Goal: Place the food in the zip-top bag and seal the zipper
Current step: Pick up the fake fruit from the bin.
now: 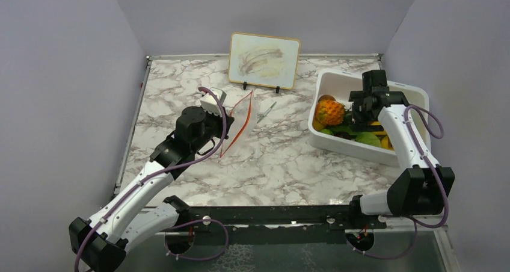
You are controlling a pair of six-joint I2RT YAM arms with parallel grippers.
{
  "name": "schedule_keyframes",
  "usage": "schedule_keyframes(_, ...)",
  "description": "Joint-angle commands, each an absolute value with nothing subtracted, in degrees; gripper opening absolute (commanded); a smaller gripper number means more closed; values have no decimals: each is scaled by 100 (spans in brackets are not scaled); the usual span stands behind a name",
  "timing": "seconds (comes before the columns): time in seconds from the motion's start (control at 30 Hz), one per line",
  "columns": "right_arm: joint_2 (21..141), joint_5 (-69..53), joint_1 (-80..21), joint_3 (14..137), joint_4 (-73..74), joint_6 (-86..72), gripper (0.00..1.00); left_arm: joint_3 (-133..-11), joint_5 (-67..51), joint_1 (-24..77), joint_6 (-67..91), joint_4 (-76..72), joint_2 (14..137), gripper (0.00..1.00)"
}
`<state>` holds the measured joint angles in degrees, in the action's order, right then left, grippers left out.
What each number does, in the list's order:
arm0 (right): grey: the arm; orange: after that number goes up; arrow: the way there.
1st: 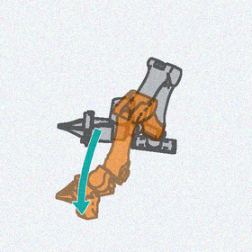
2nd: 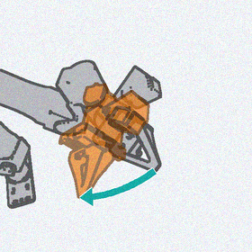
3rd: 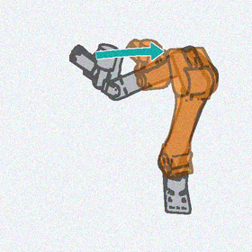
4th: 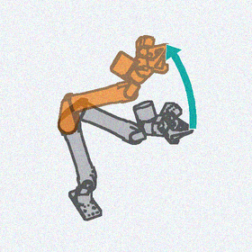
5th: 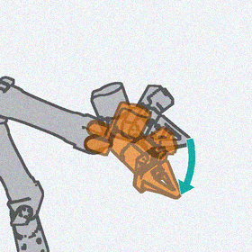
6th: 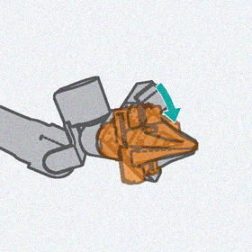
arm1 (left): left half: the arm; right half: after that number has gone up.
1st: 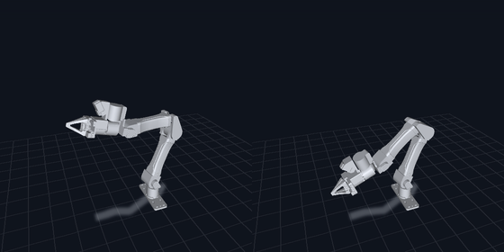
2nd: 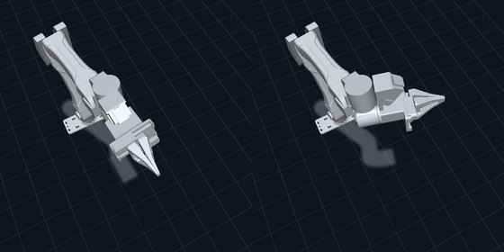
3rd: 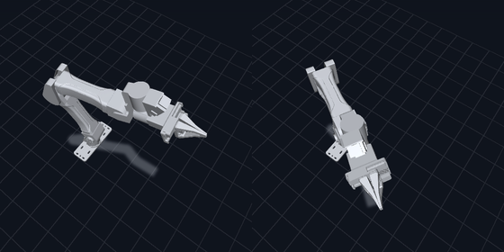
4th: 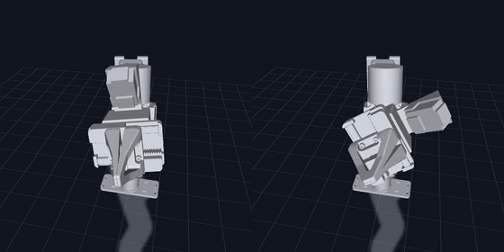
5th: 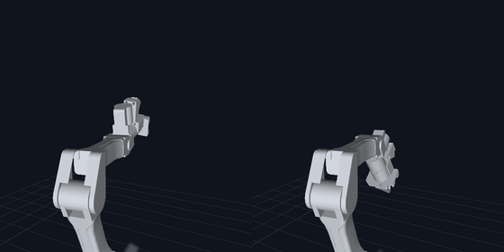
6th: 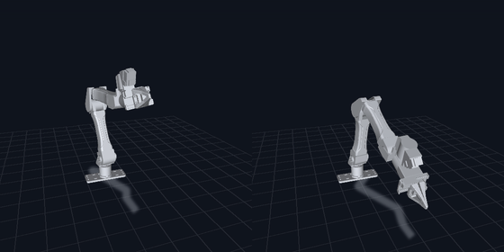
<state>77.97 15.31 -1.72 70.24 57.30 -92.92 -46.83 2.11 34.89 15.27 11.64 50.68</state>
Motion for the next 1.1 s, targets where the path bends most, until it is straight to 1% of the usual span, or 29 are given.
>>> schedule_keyframes(0.0,7864,1267,100,6942,5892,-9713,91,-4524,383,3481,1376,873,4873,0)
schedule_keyframes(0.17,7851,1158,245,6507,5300,-9844,92,-4493,353,3482,1337,876,4830,0)
schedule_keyframes(0.37,8153,1251,351,6552,5268,-9846,91,-4471,365,3481,1353,949,4794,0)
schedule_keyframes(0.43,8196,1256,356,6476,5109,-9852,89,-4468,361,3480,1354,932,4777,0)
schedule_keyframes(0.53,8311,1178,407,6368,4973,-9889,82,-4467,346,3481,1354,935,4773,0)
schedule_keyframes(0.77,8610,1083,439,6409,4744,-9796,78,-4463,289,3481,1354,936,4748,0)
schedule_keyframes(0.83,8663,1105,439,6433,4711,-9749,74,-4464,276,3481,1354,938,4740,0)
schedule_keyframes(0.97,8610,1109,439,6367,4600,-9666,62,-4454,287,3481,1345,935,4715,0)
schedule_keyframes(1.0,8575,1122,439,6333,4528,-9624,57,-4457,283,3487,1345,932,4713,0)
schedule_keyframes(1.07,8481,1126,439,6218,4312,-9513,42,-4462,266,3481,1345,938,4713,0)
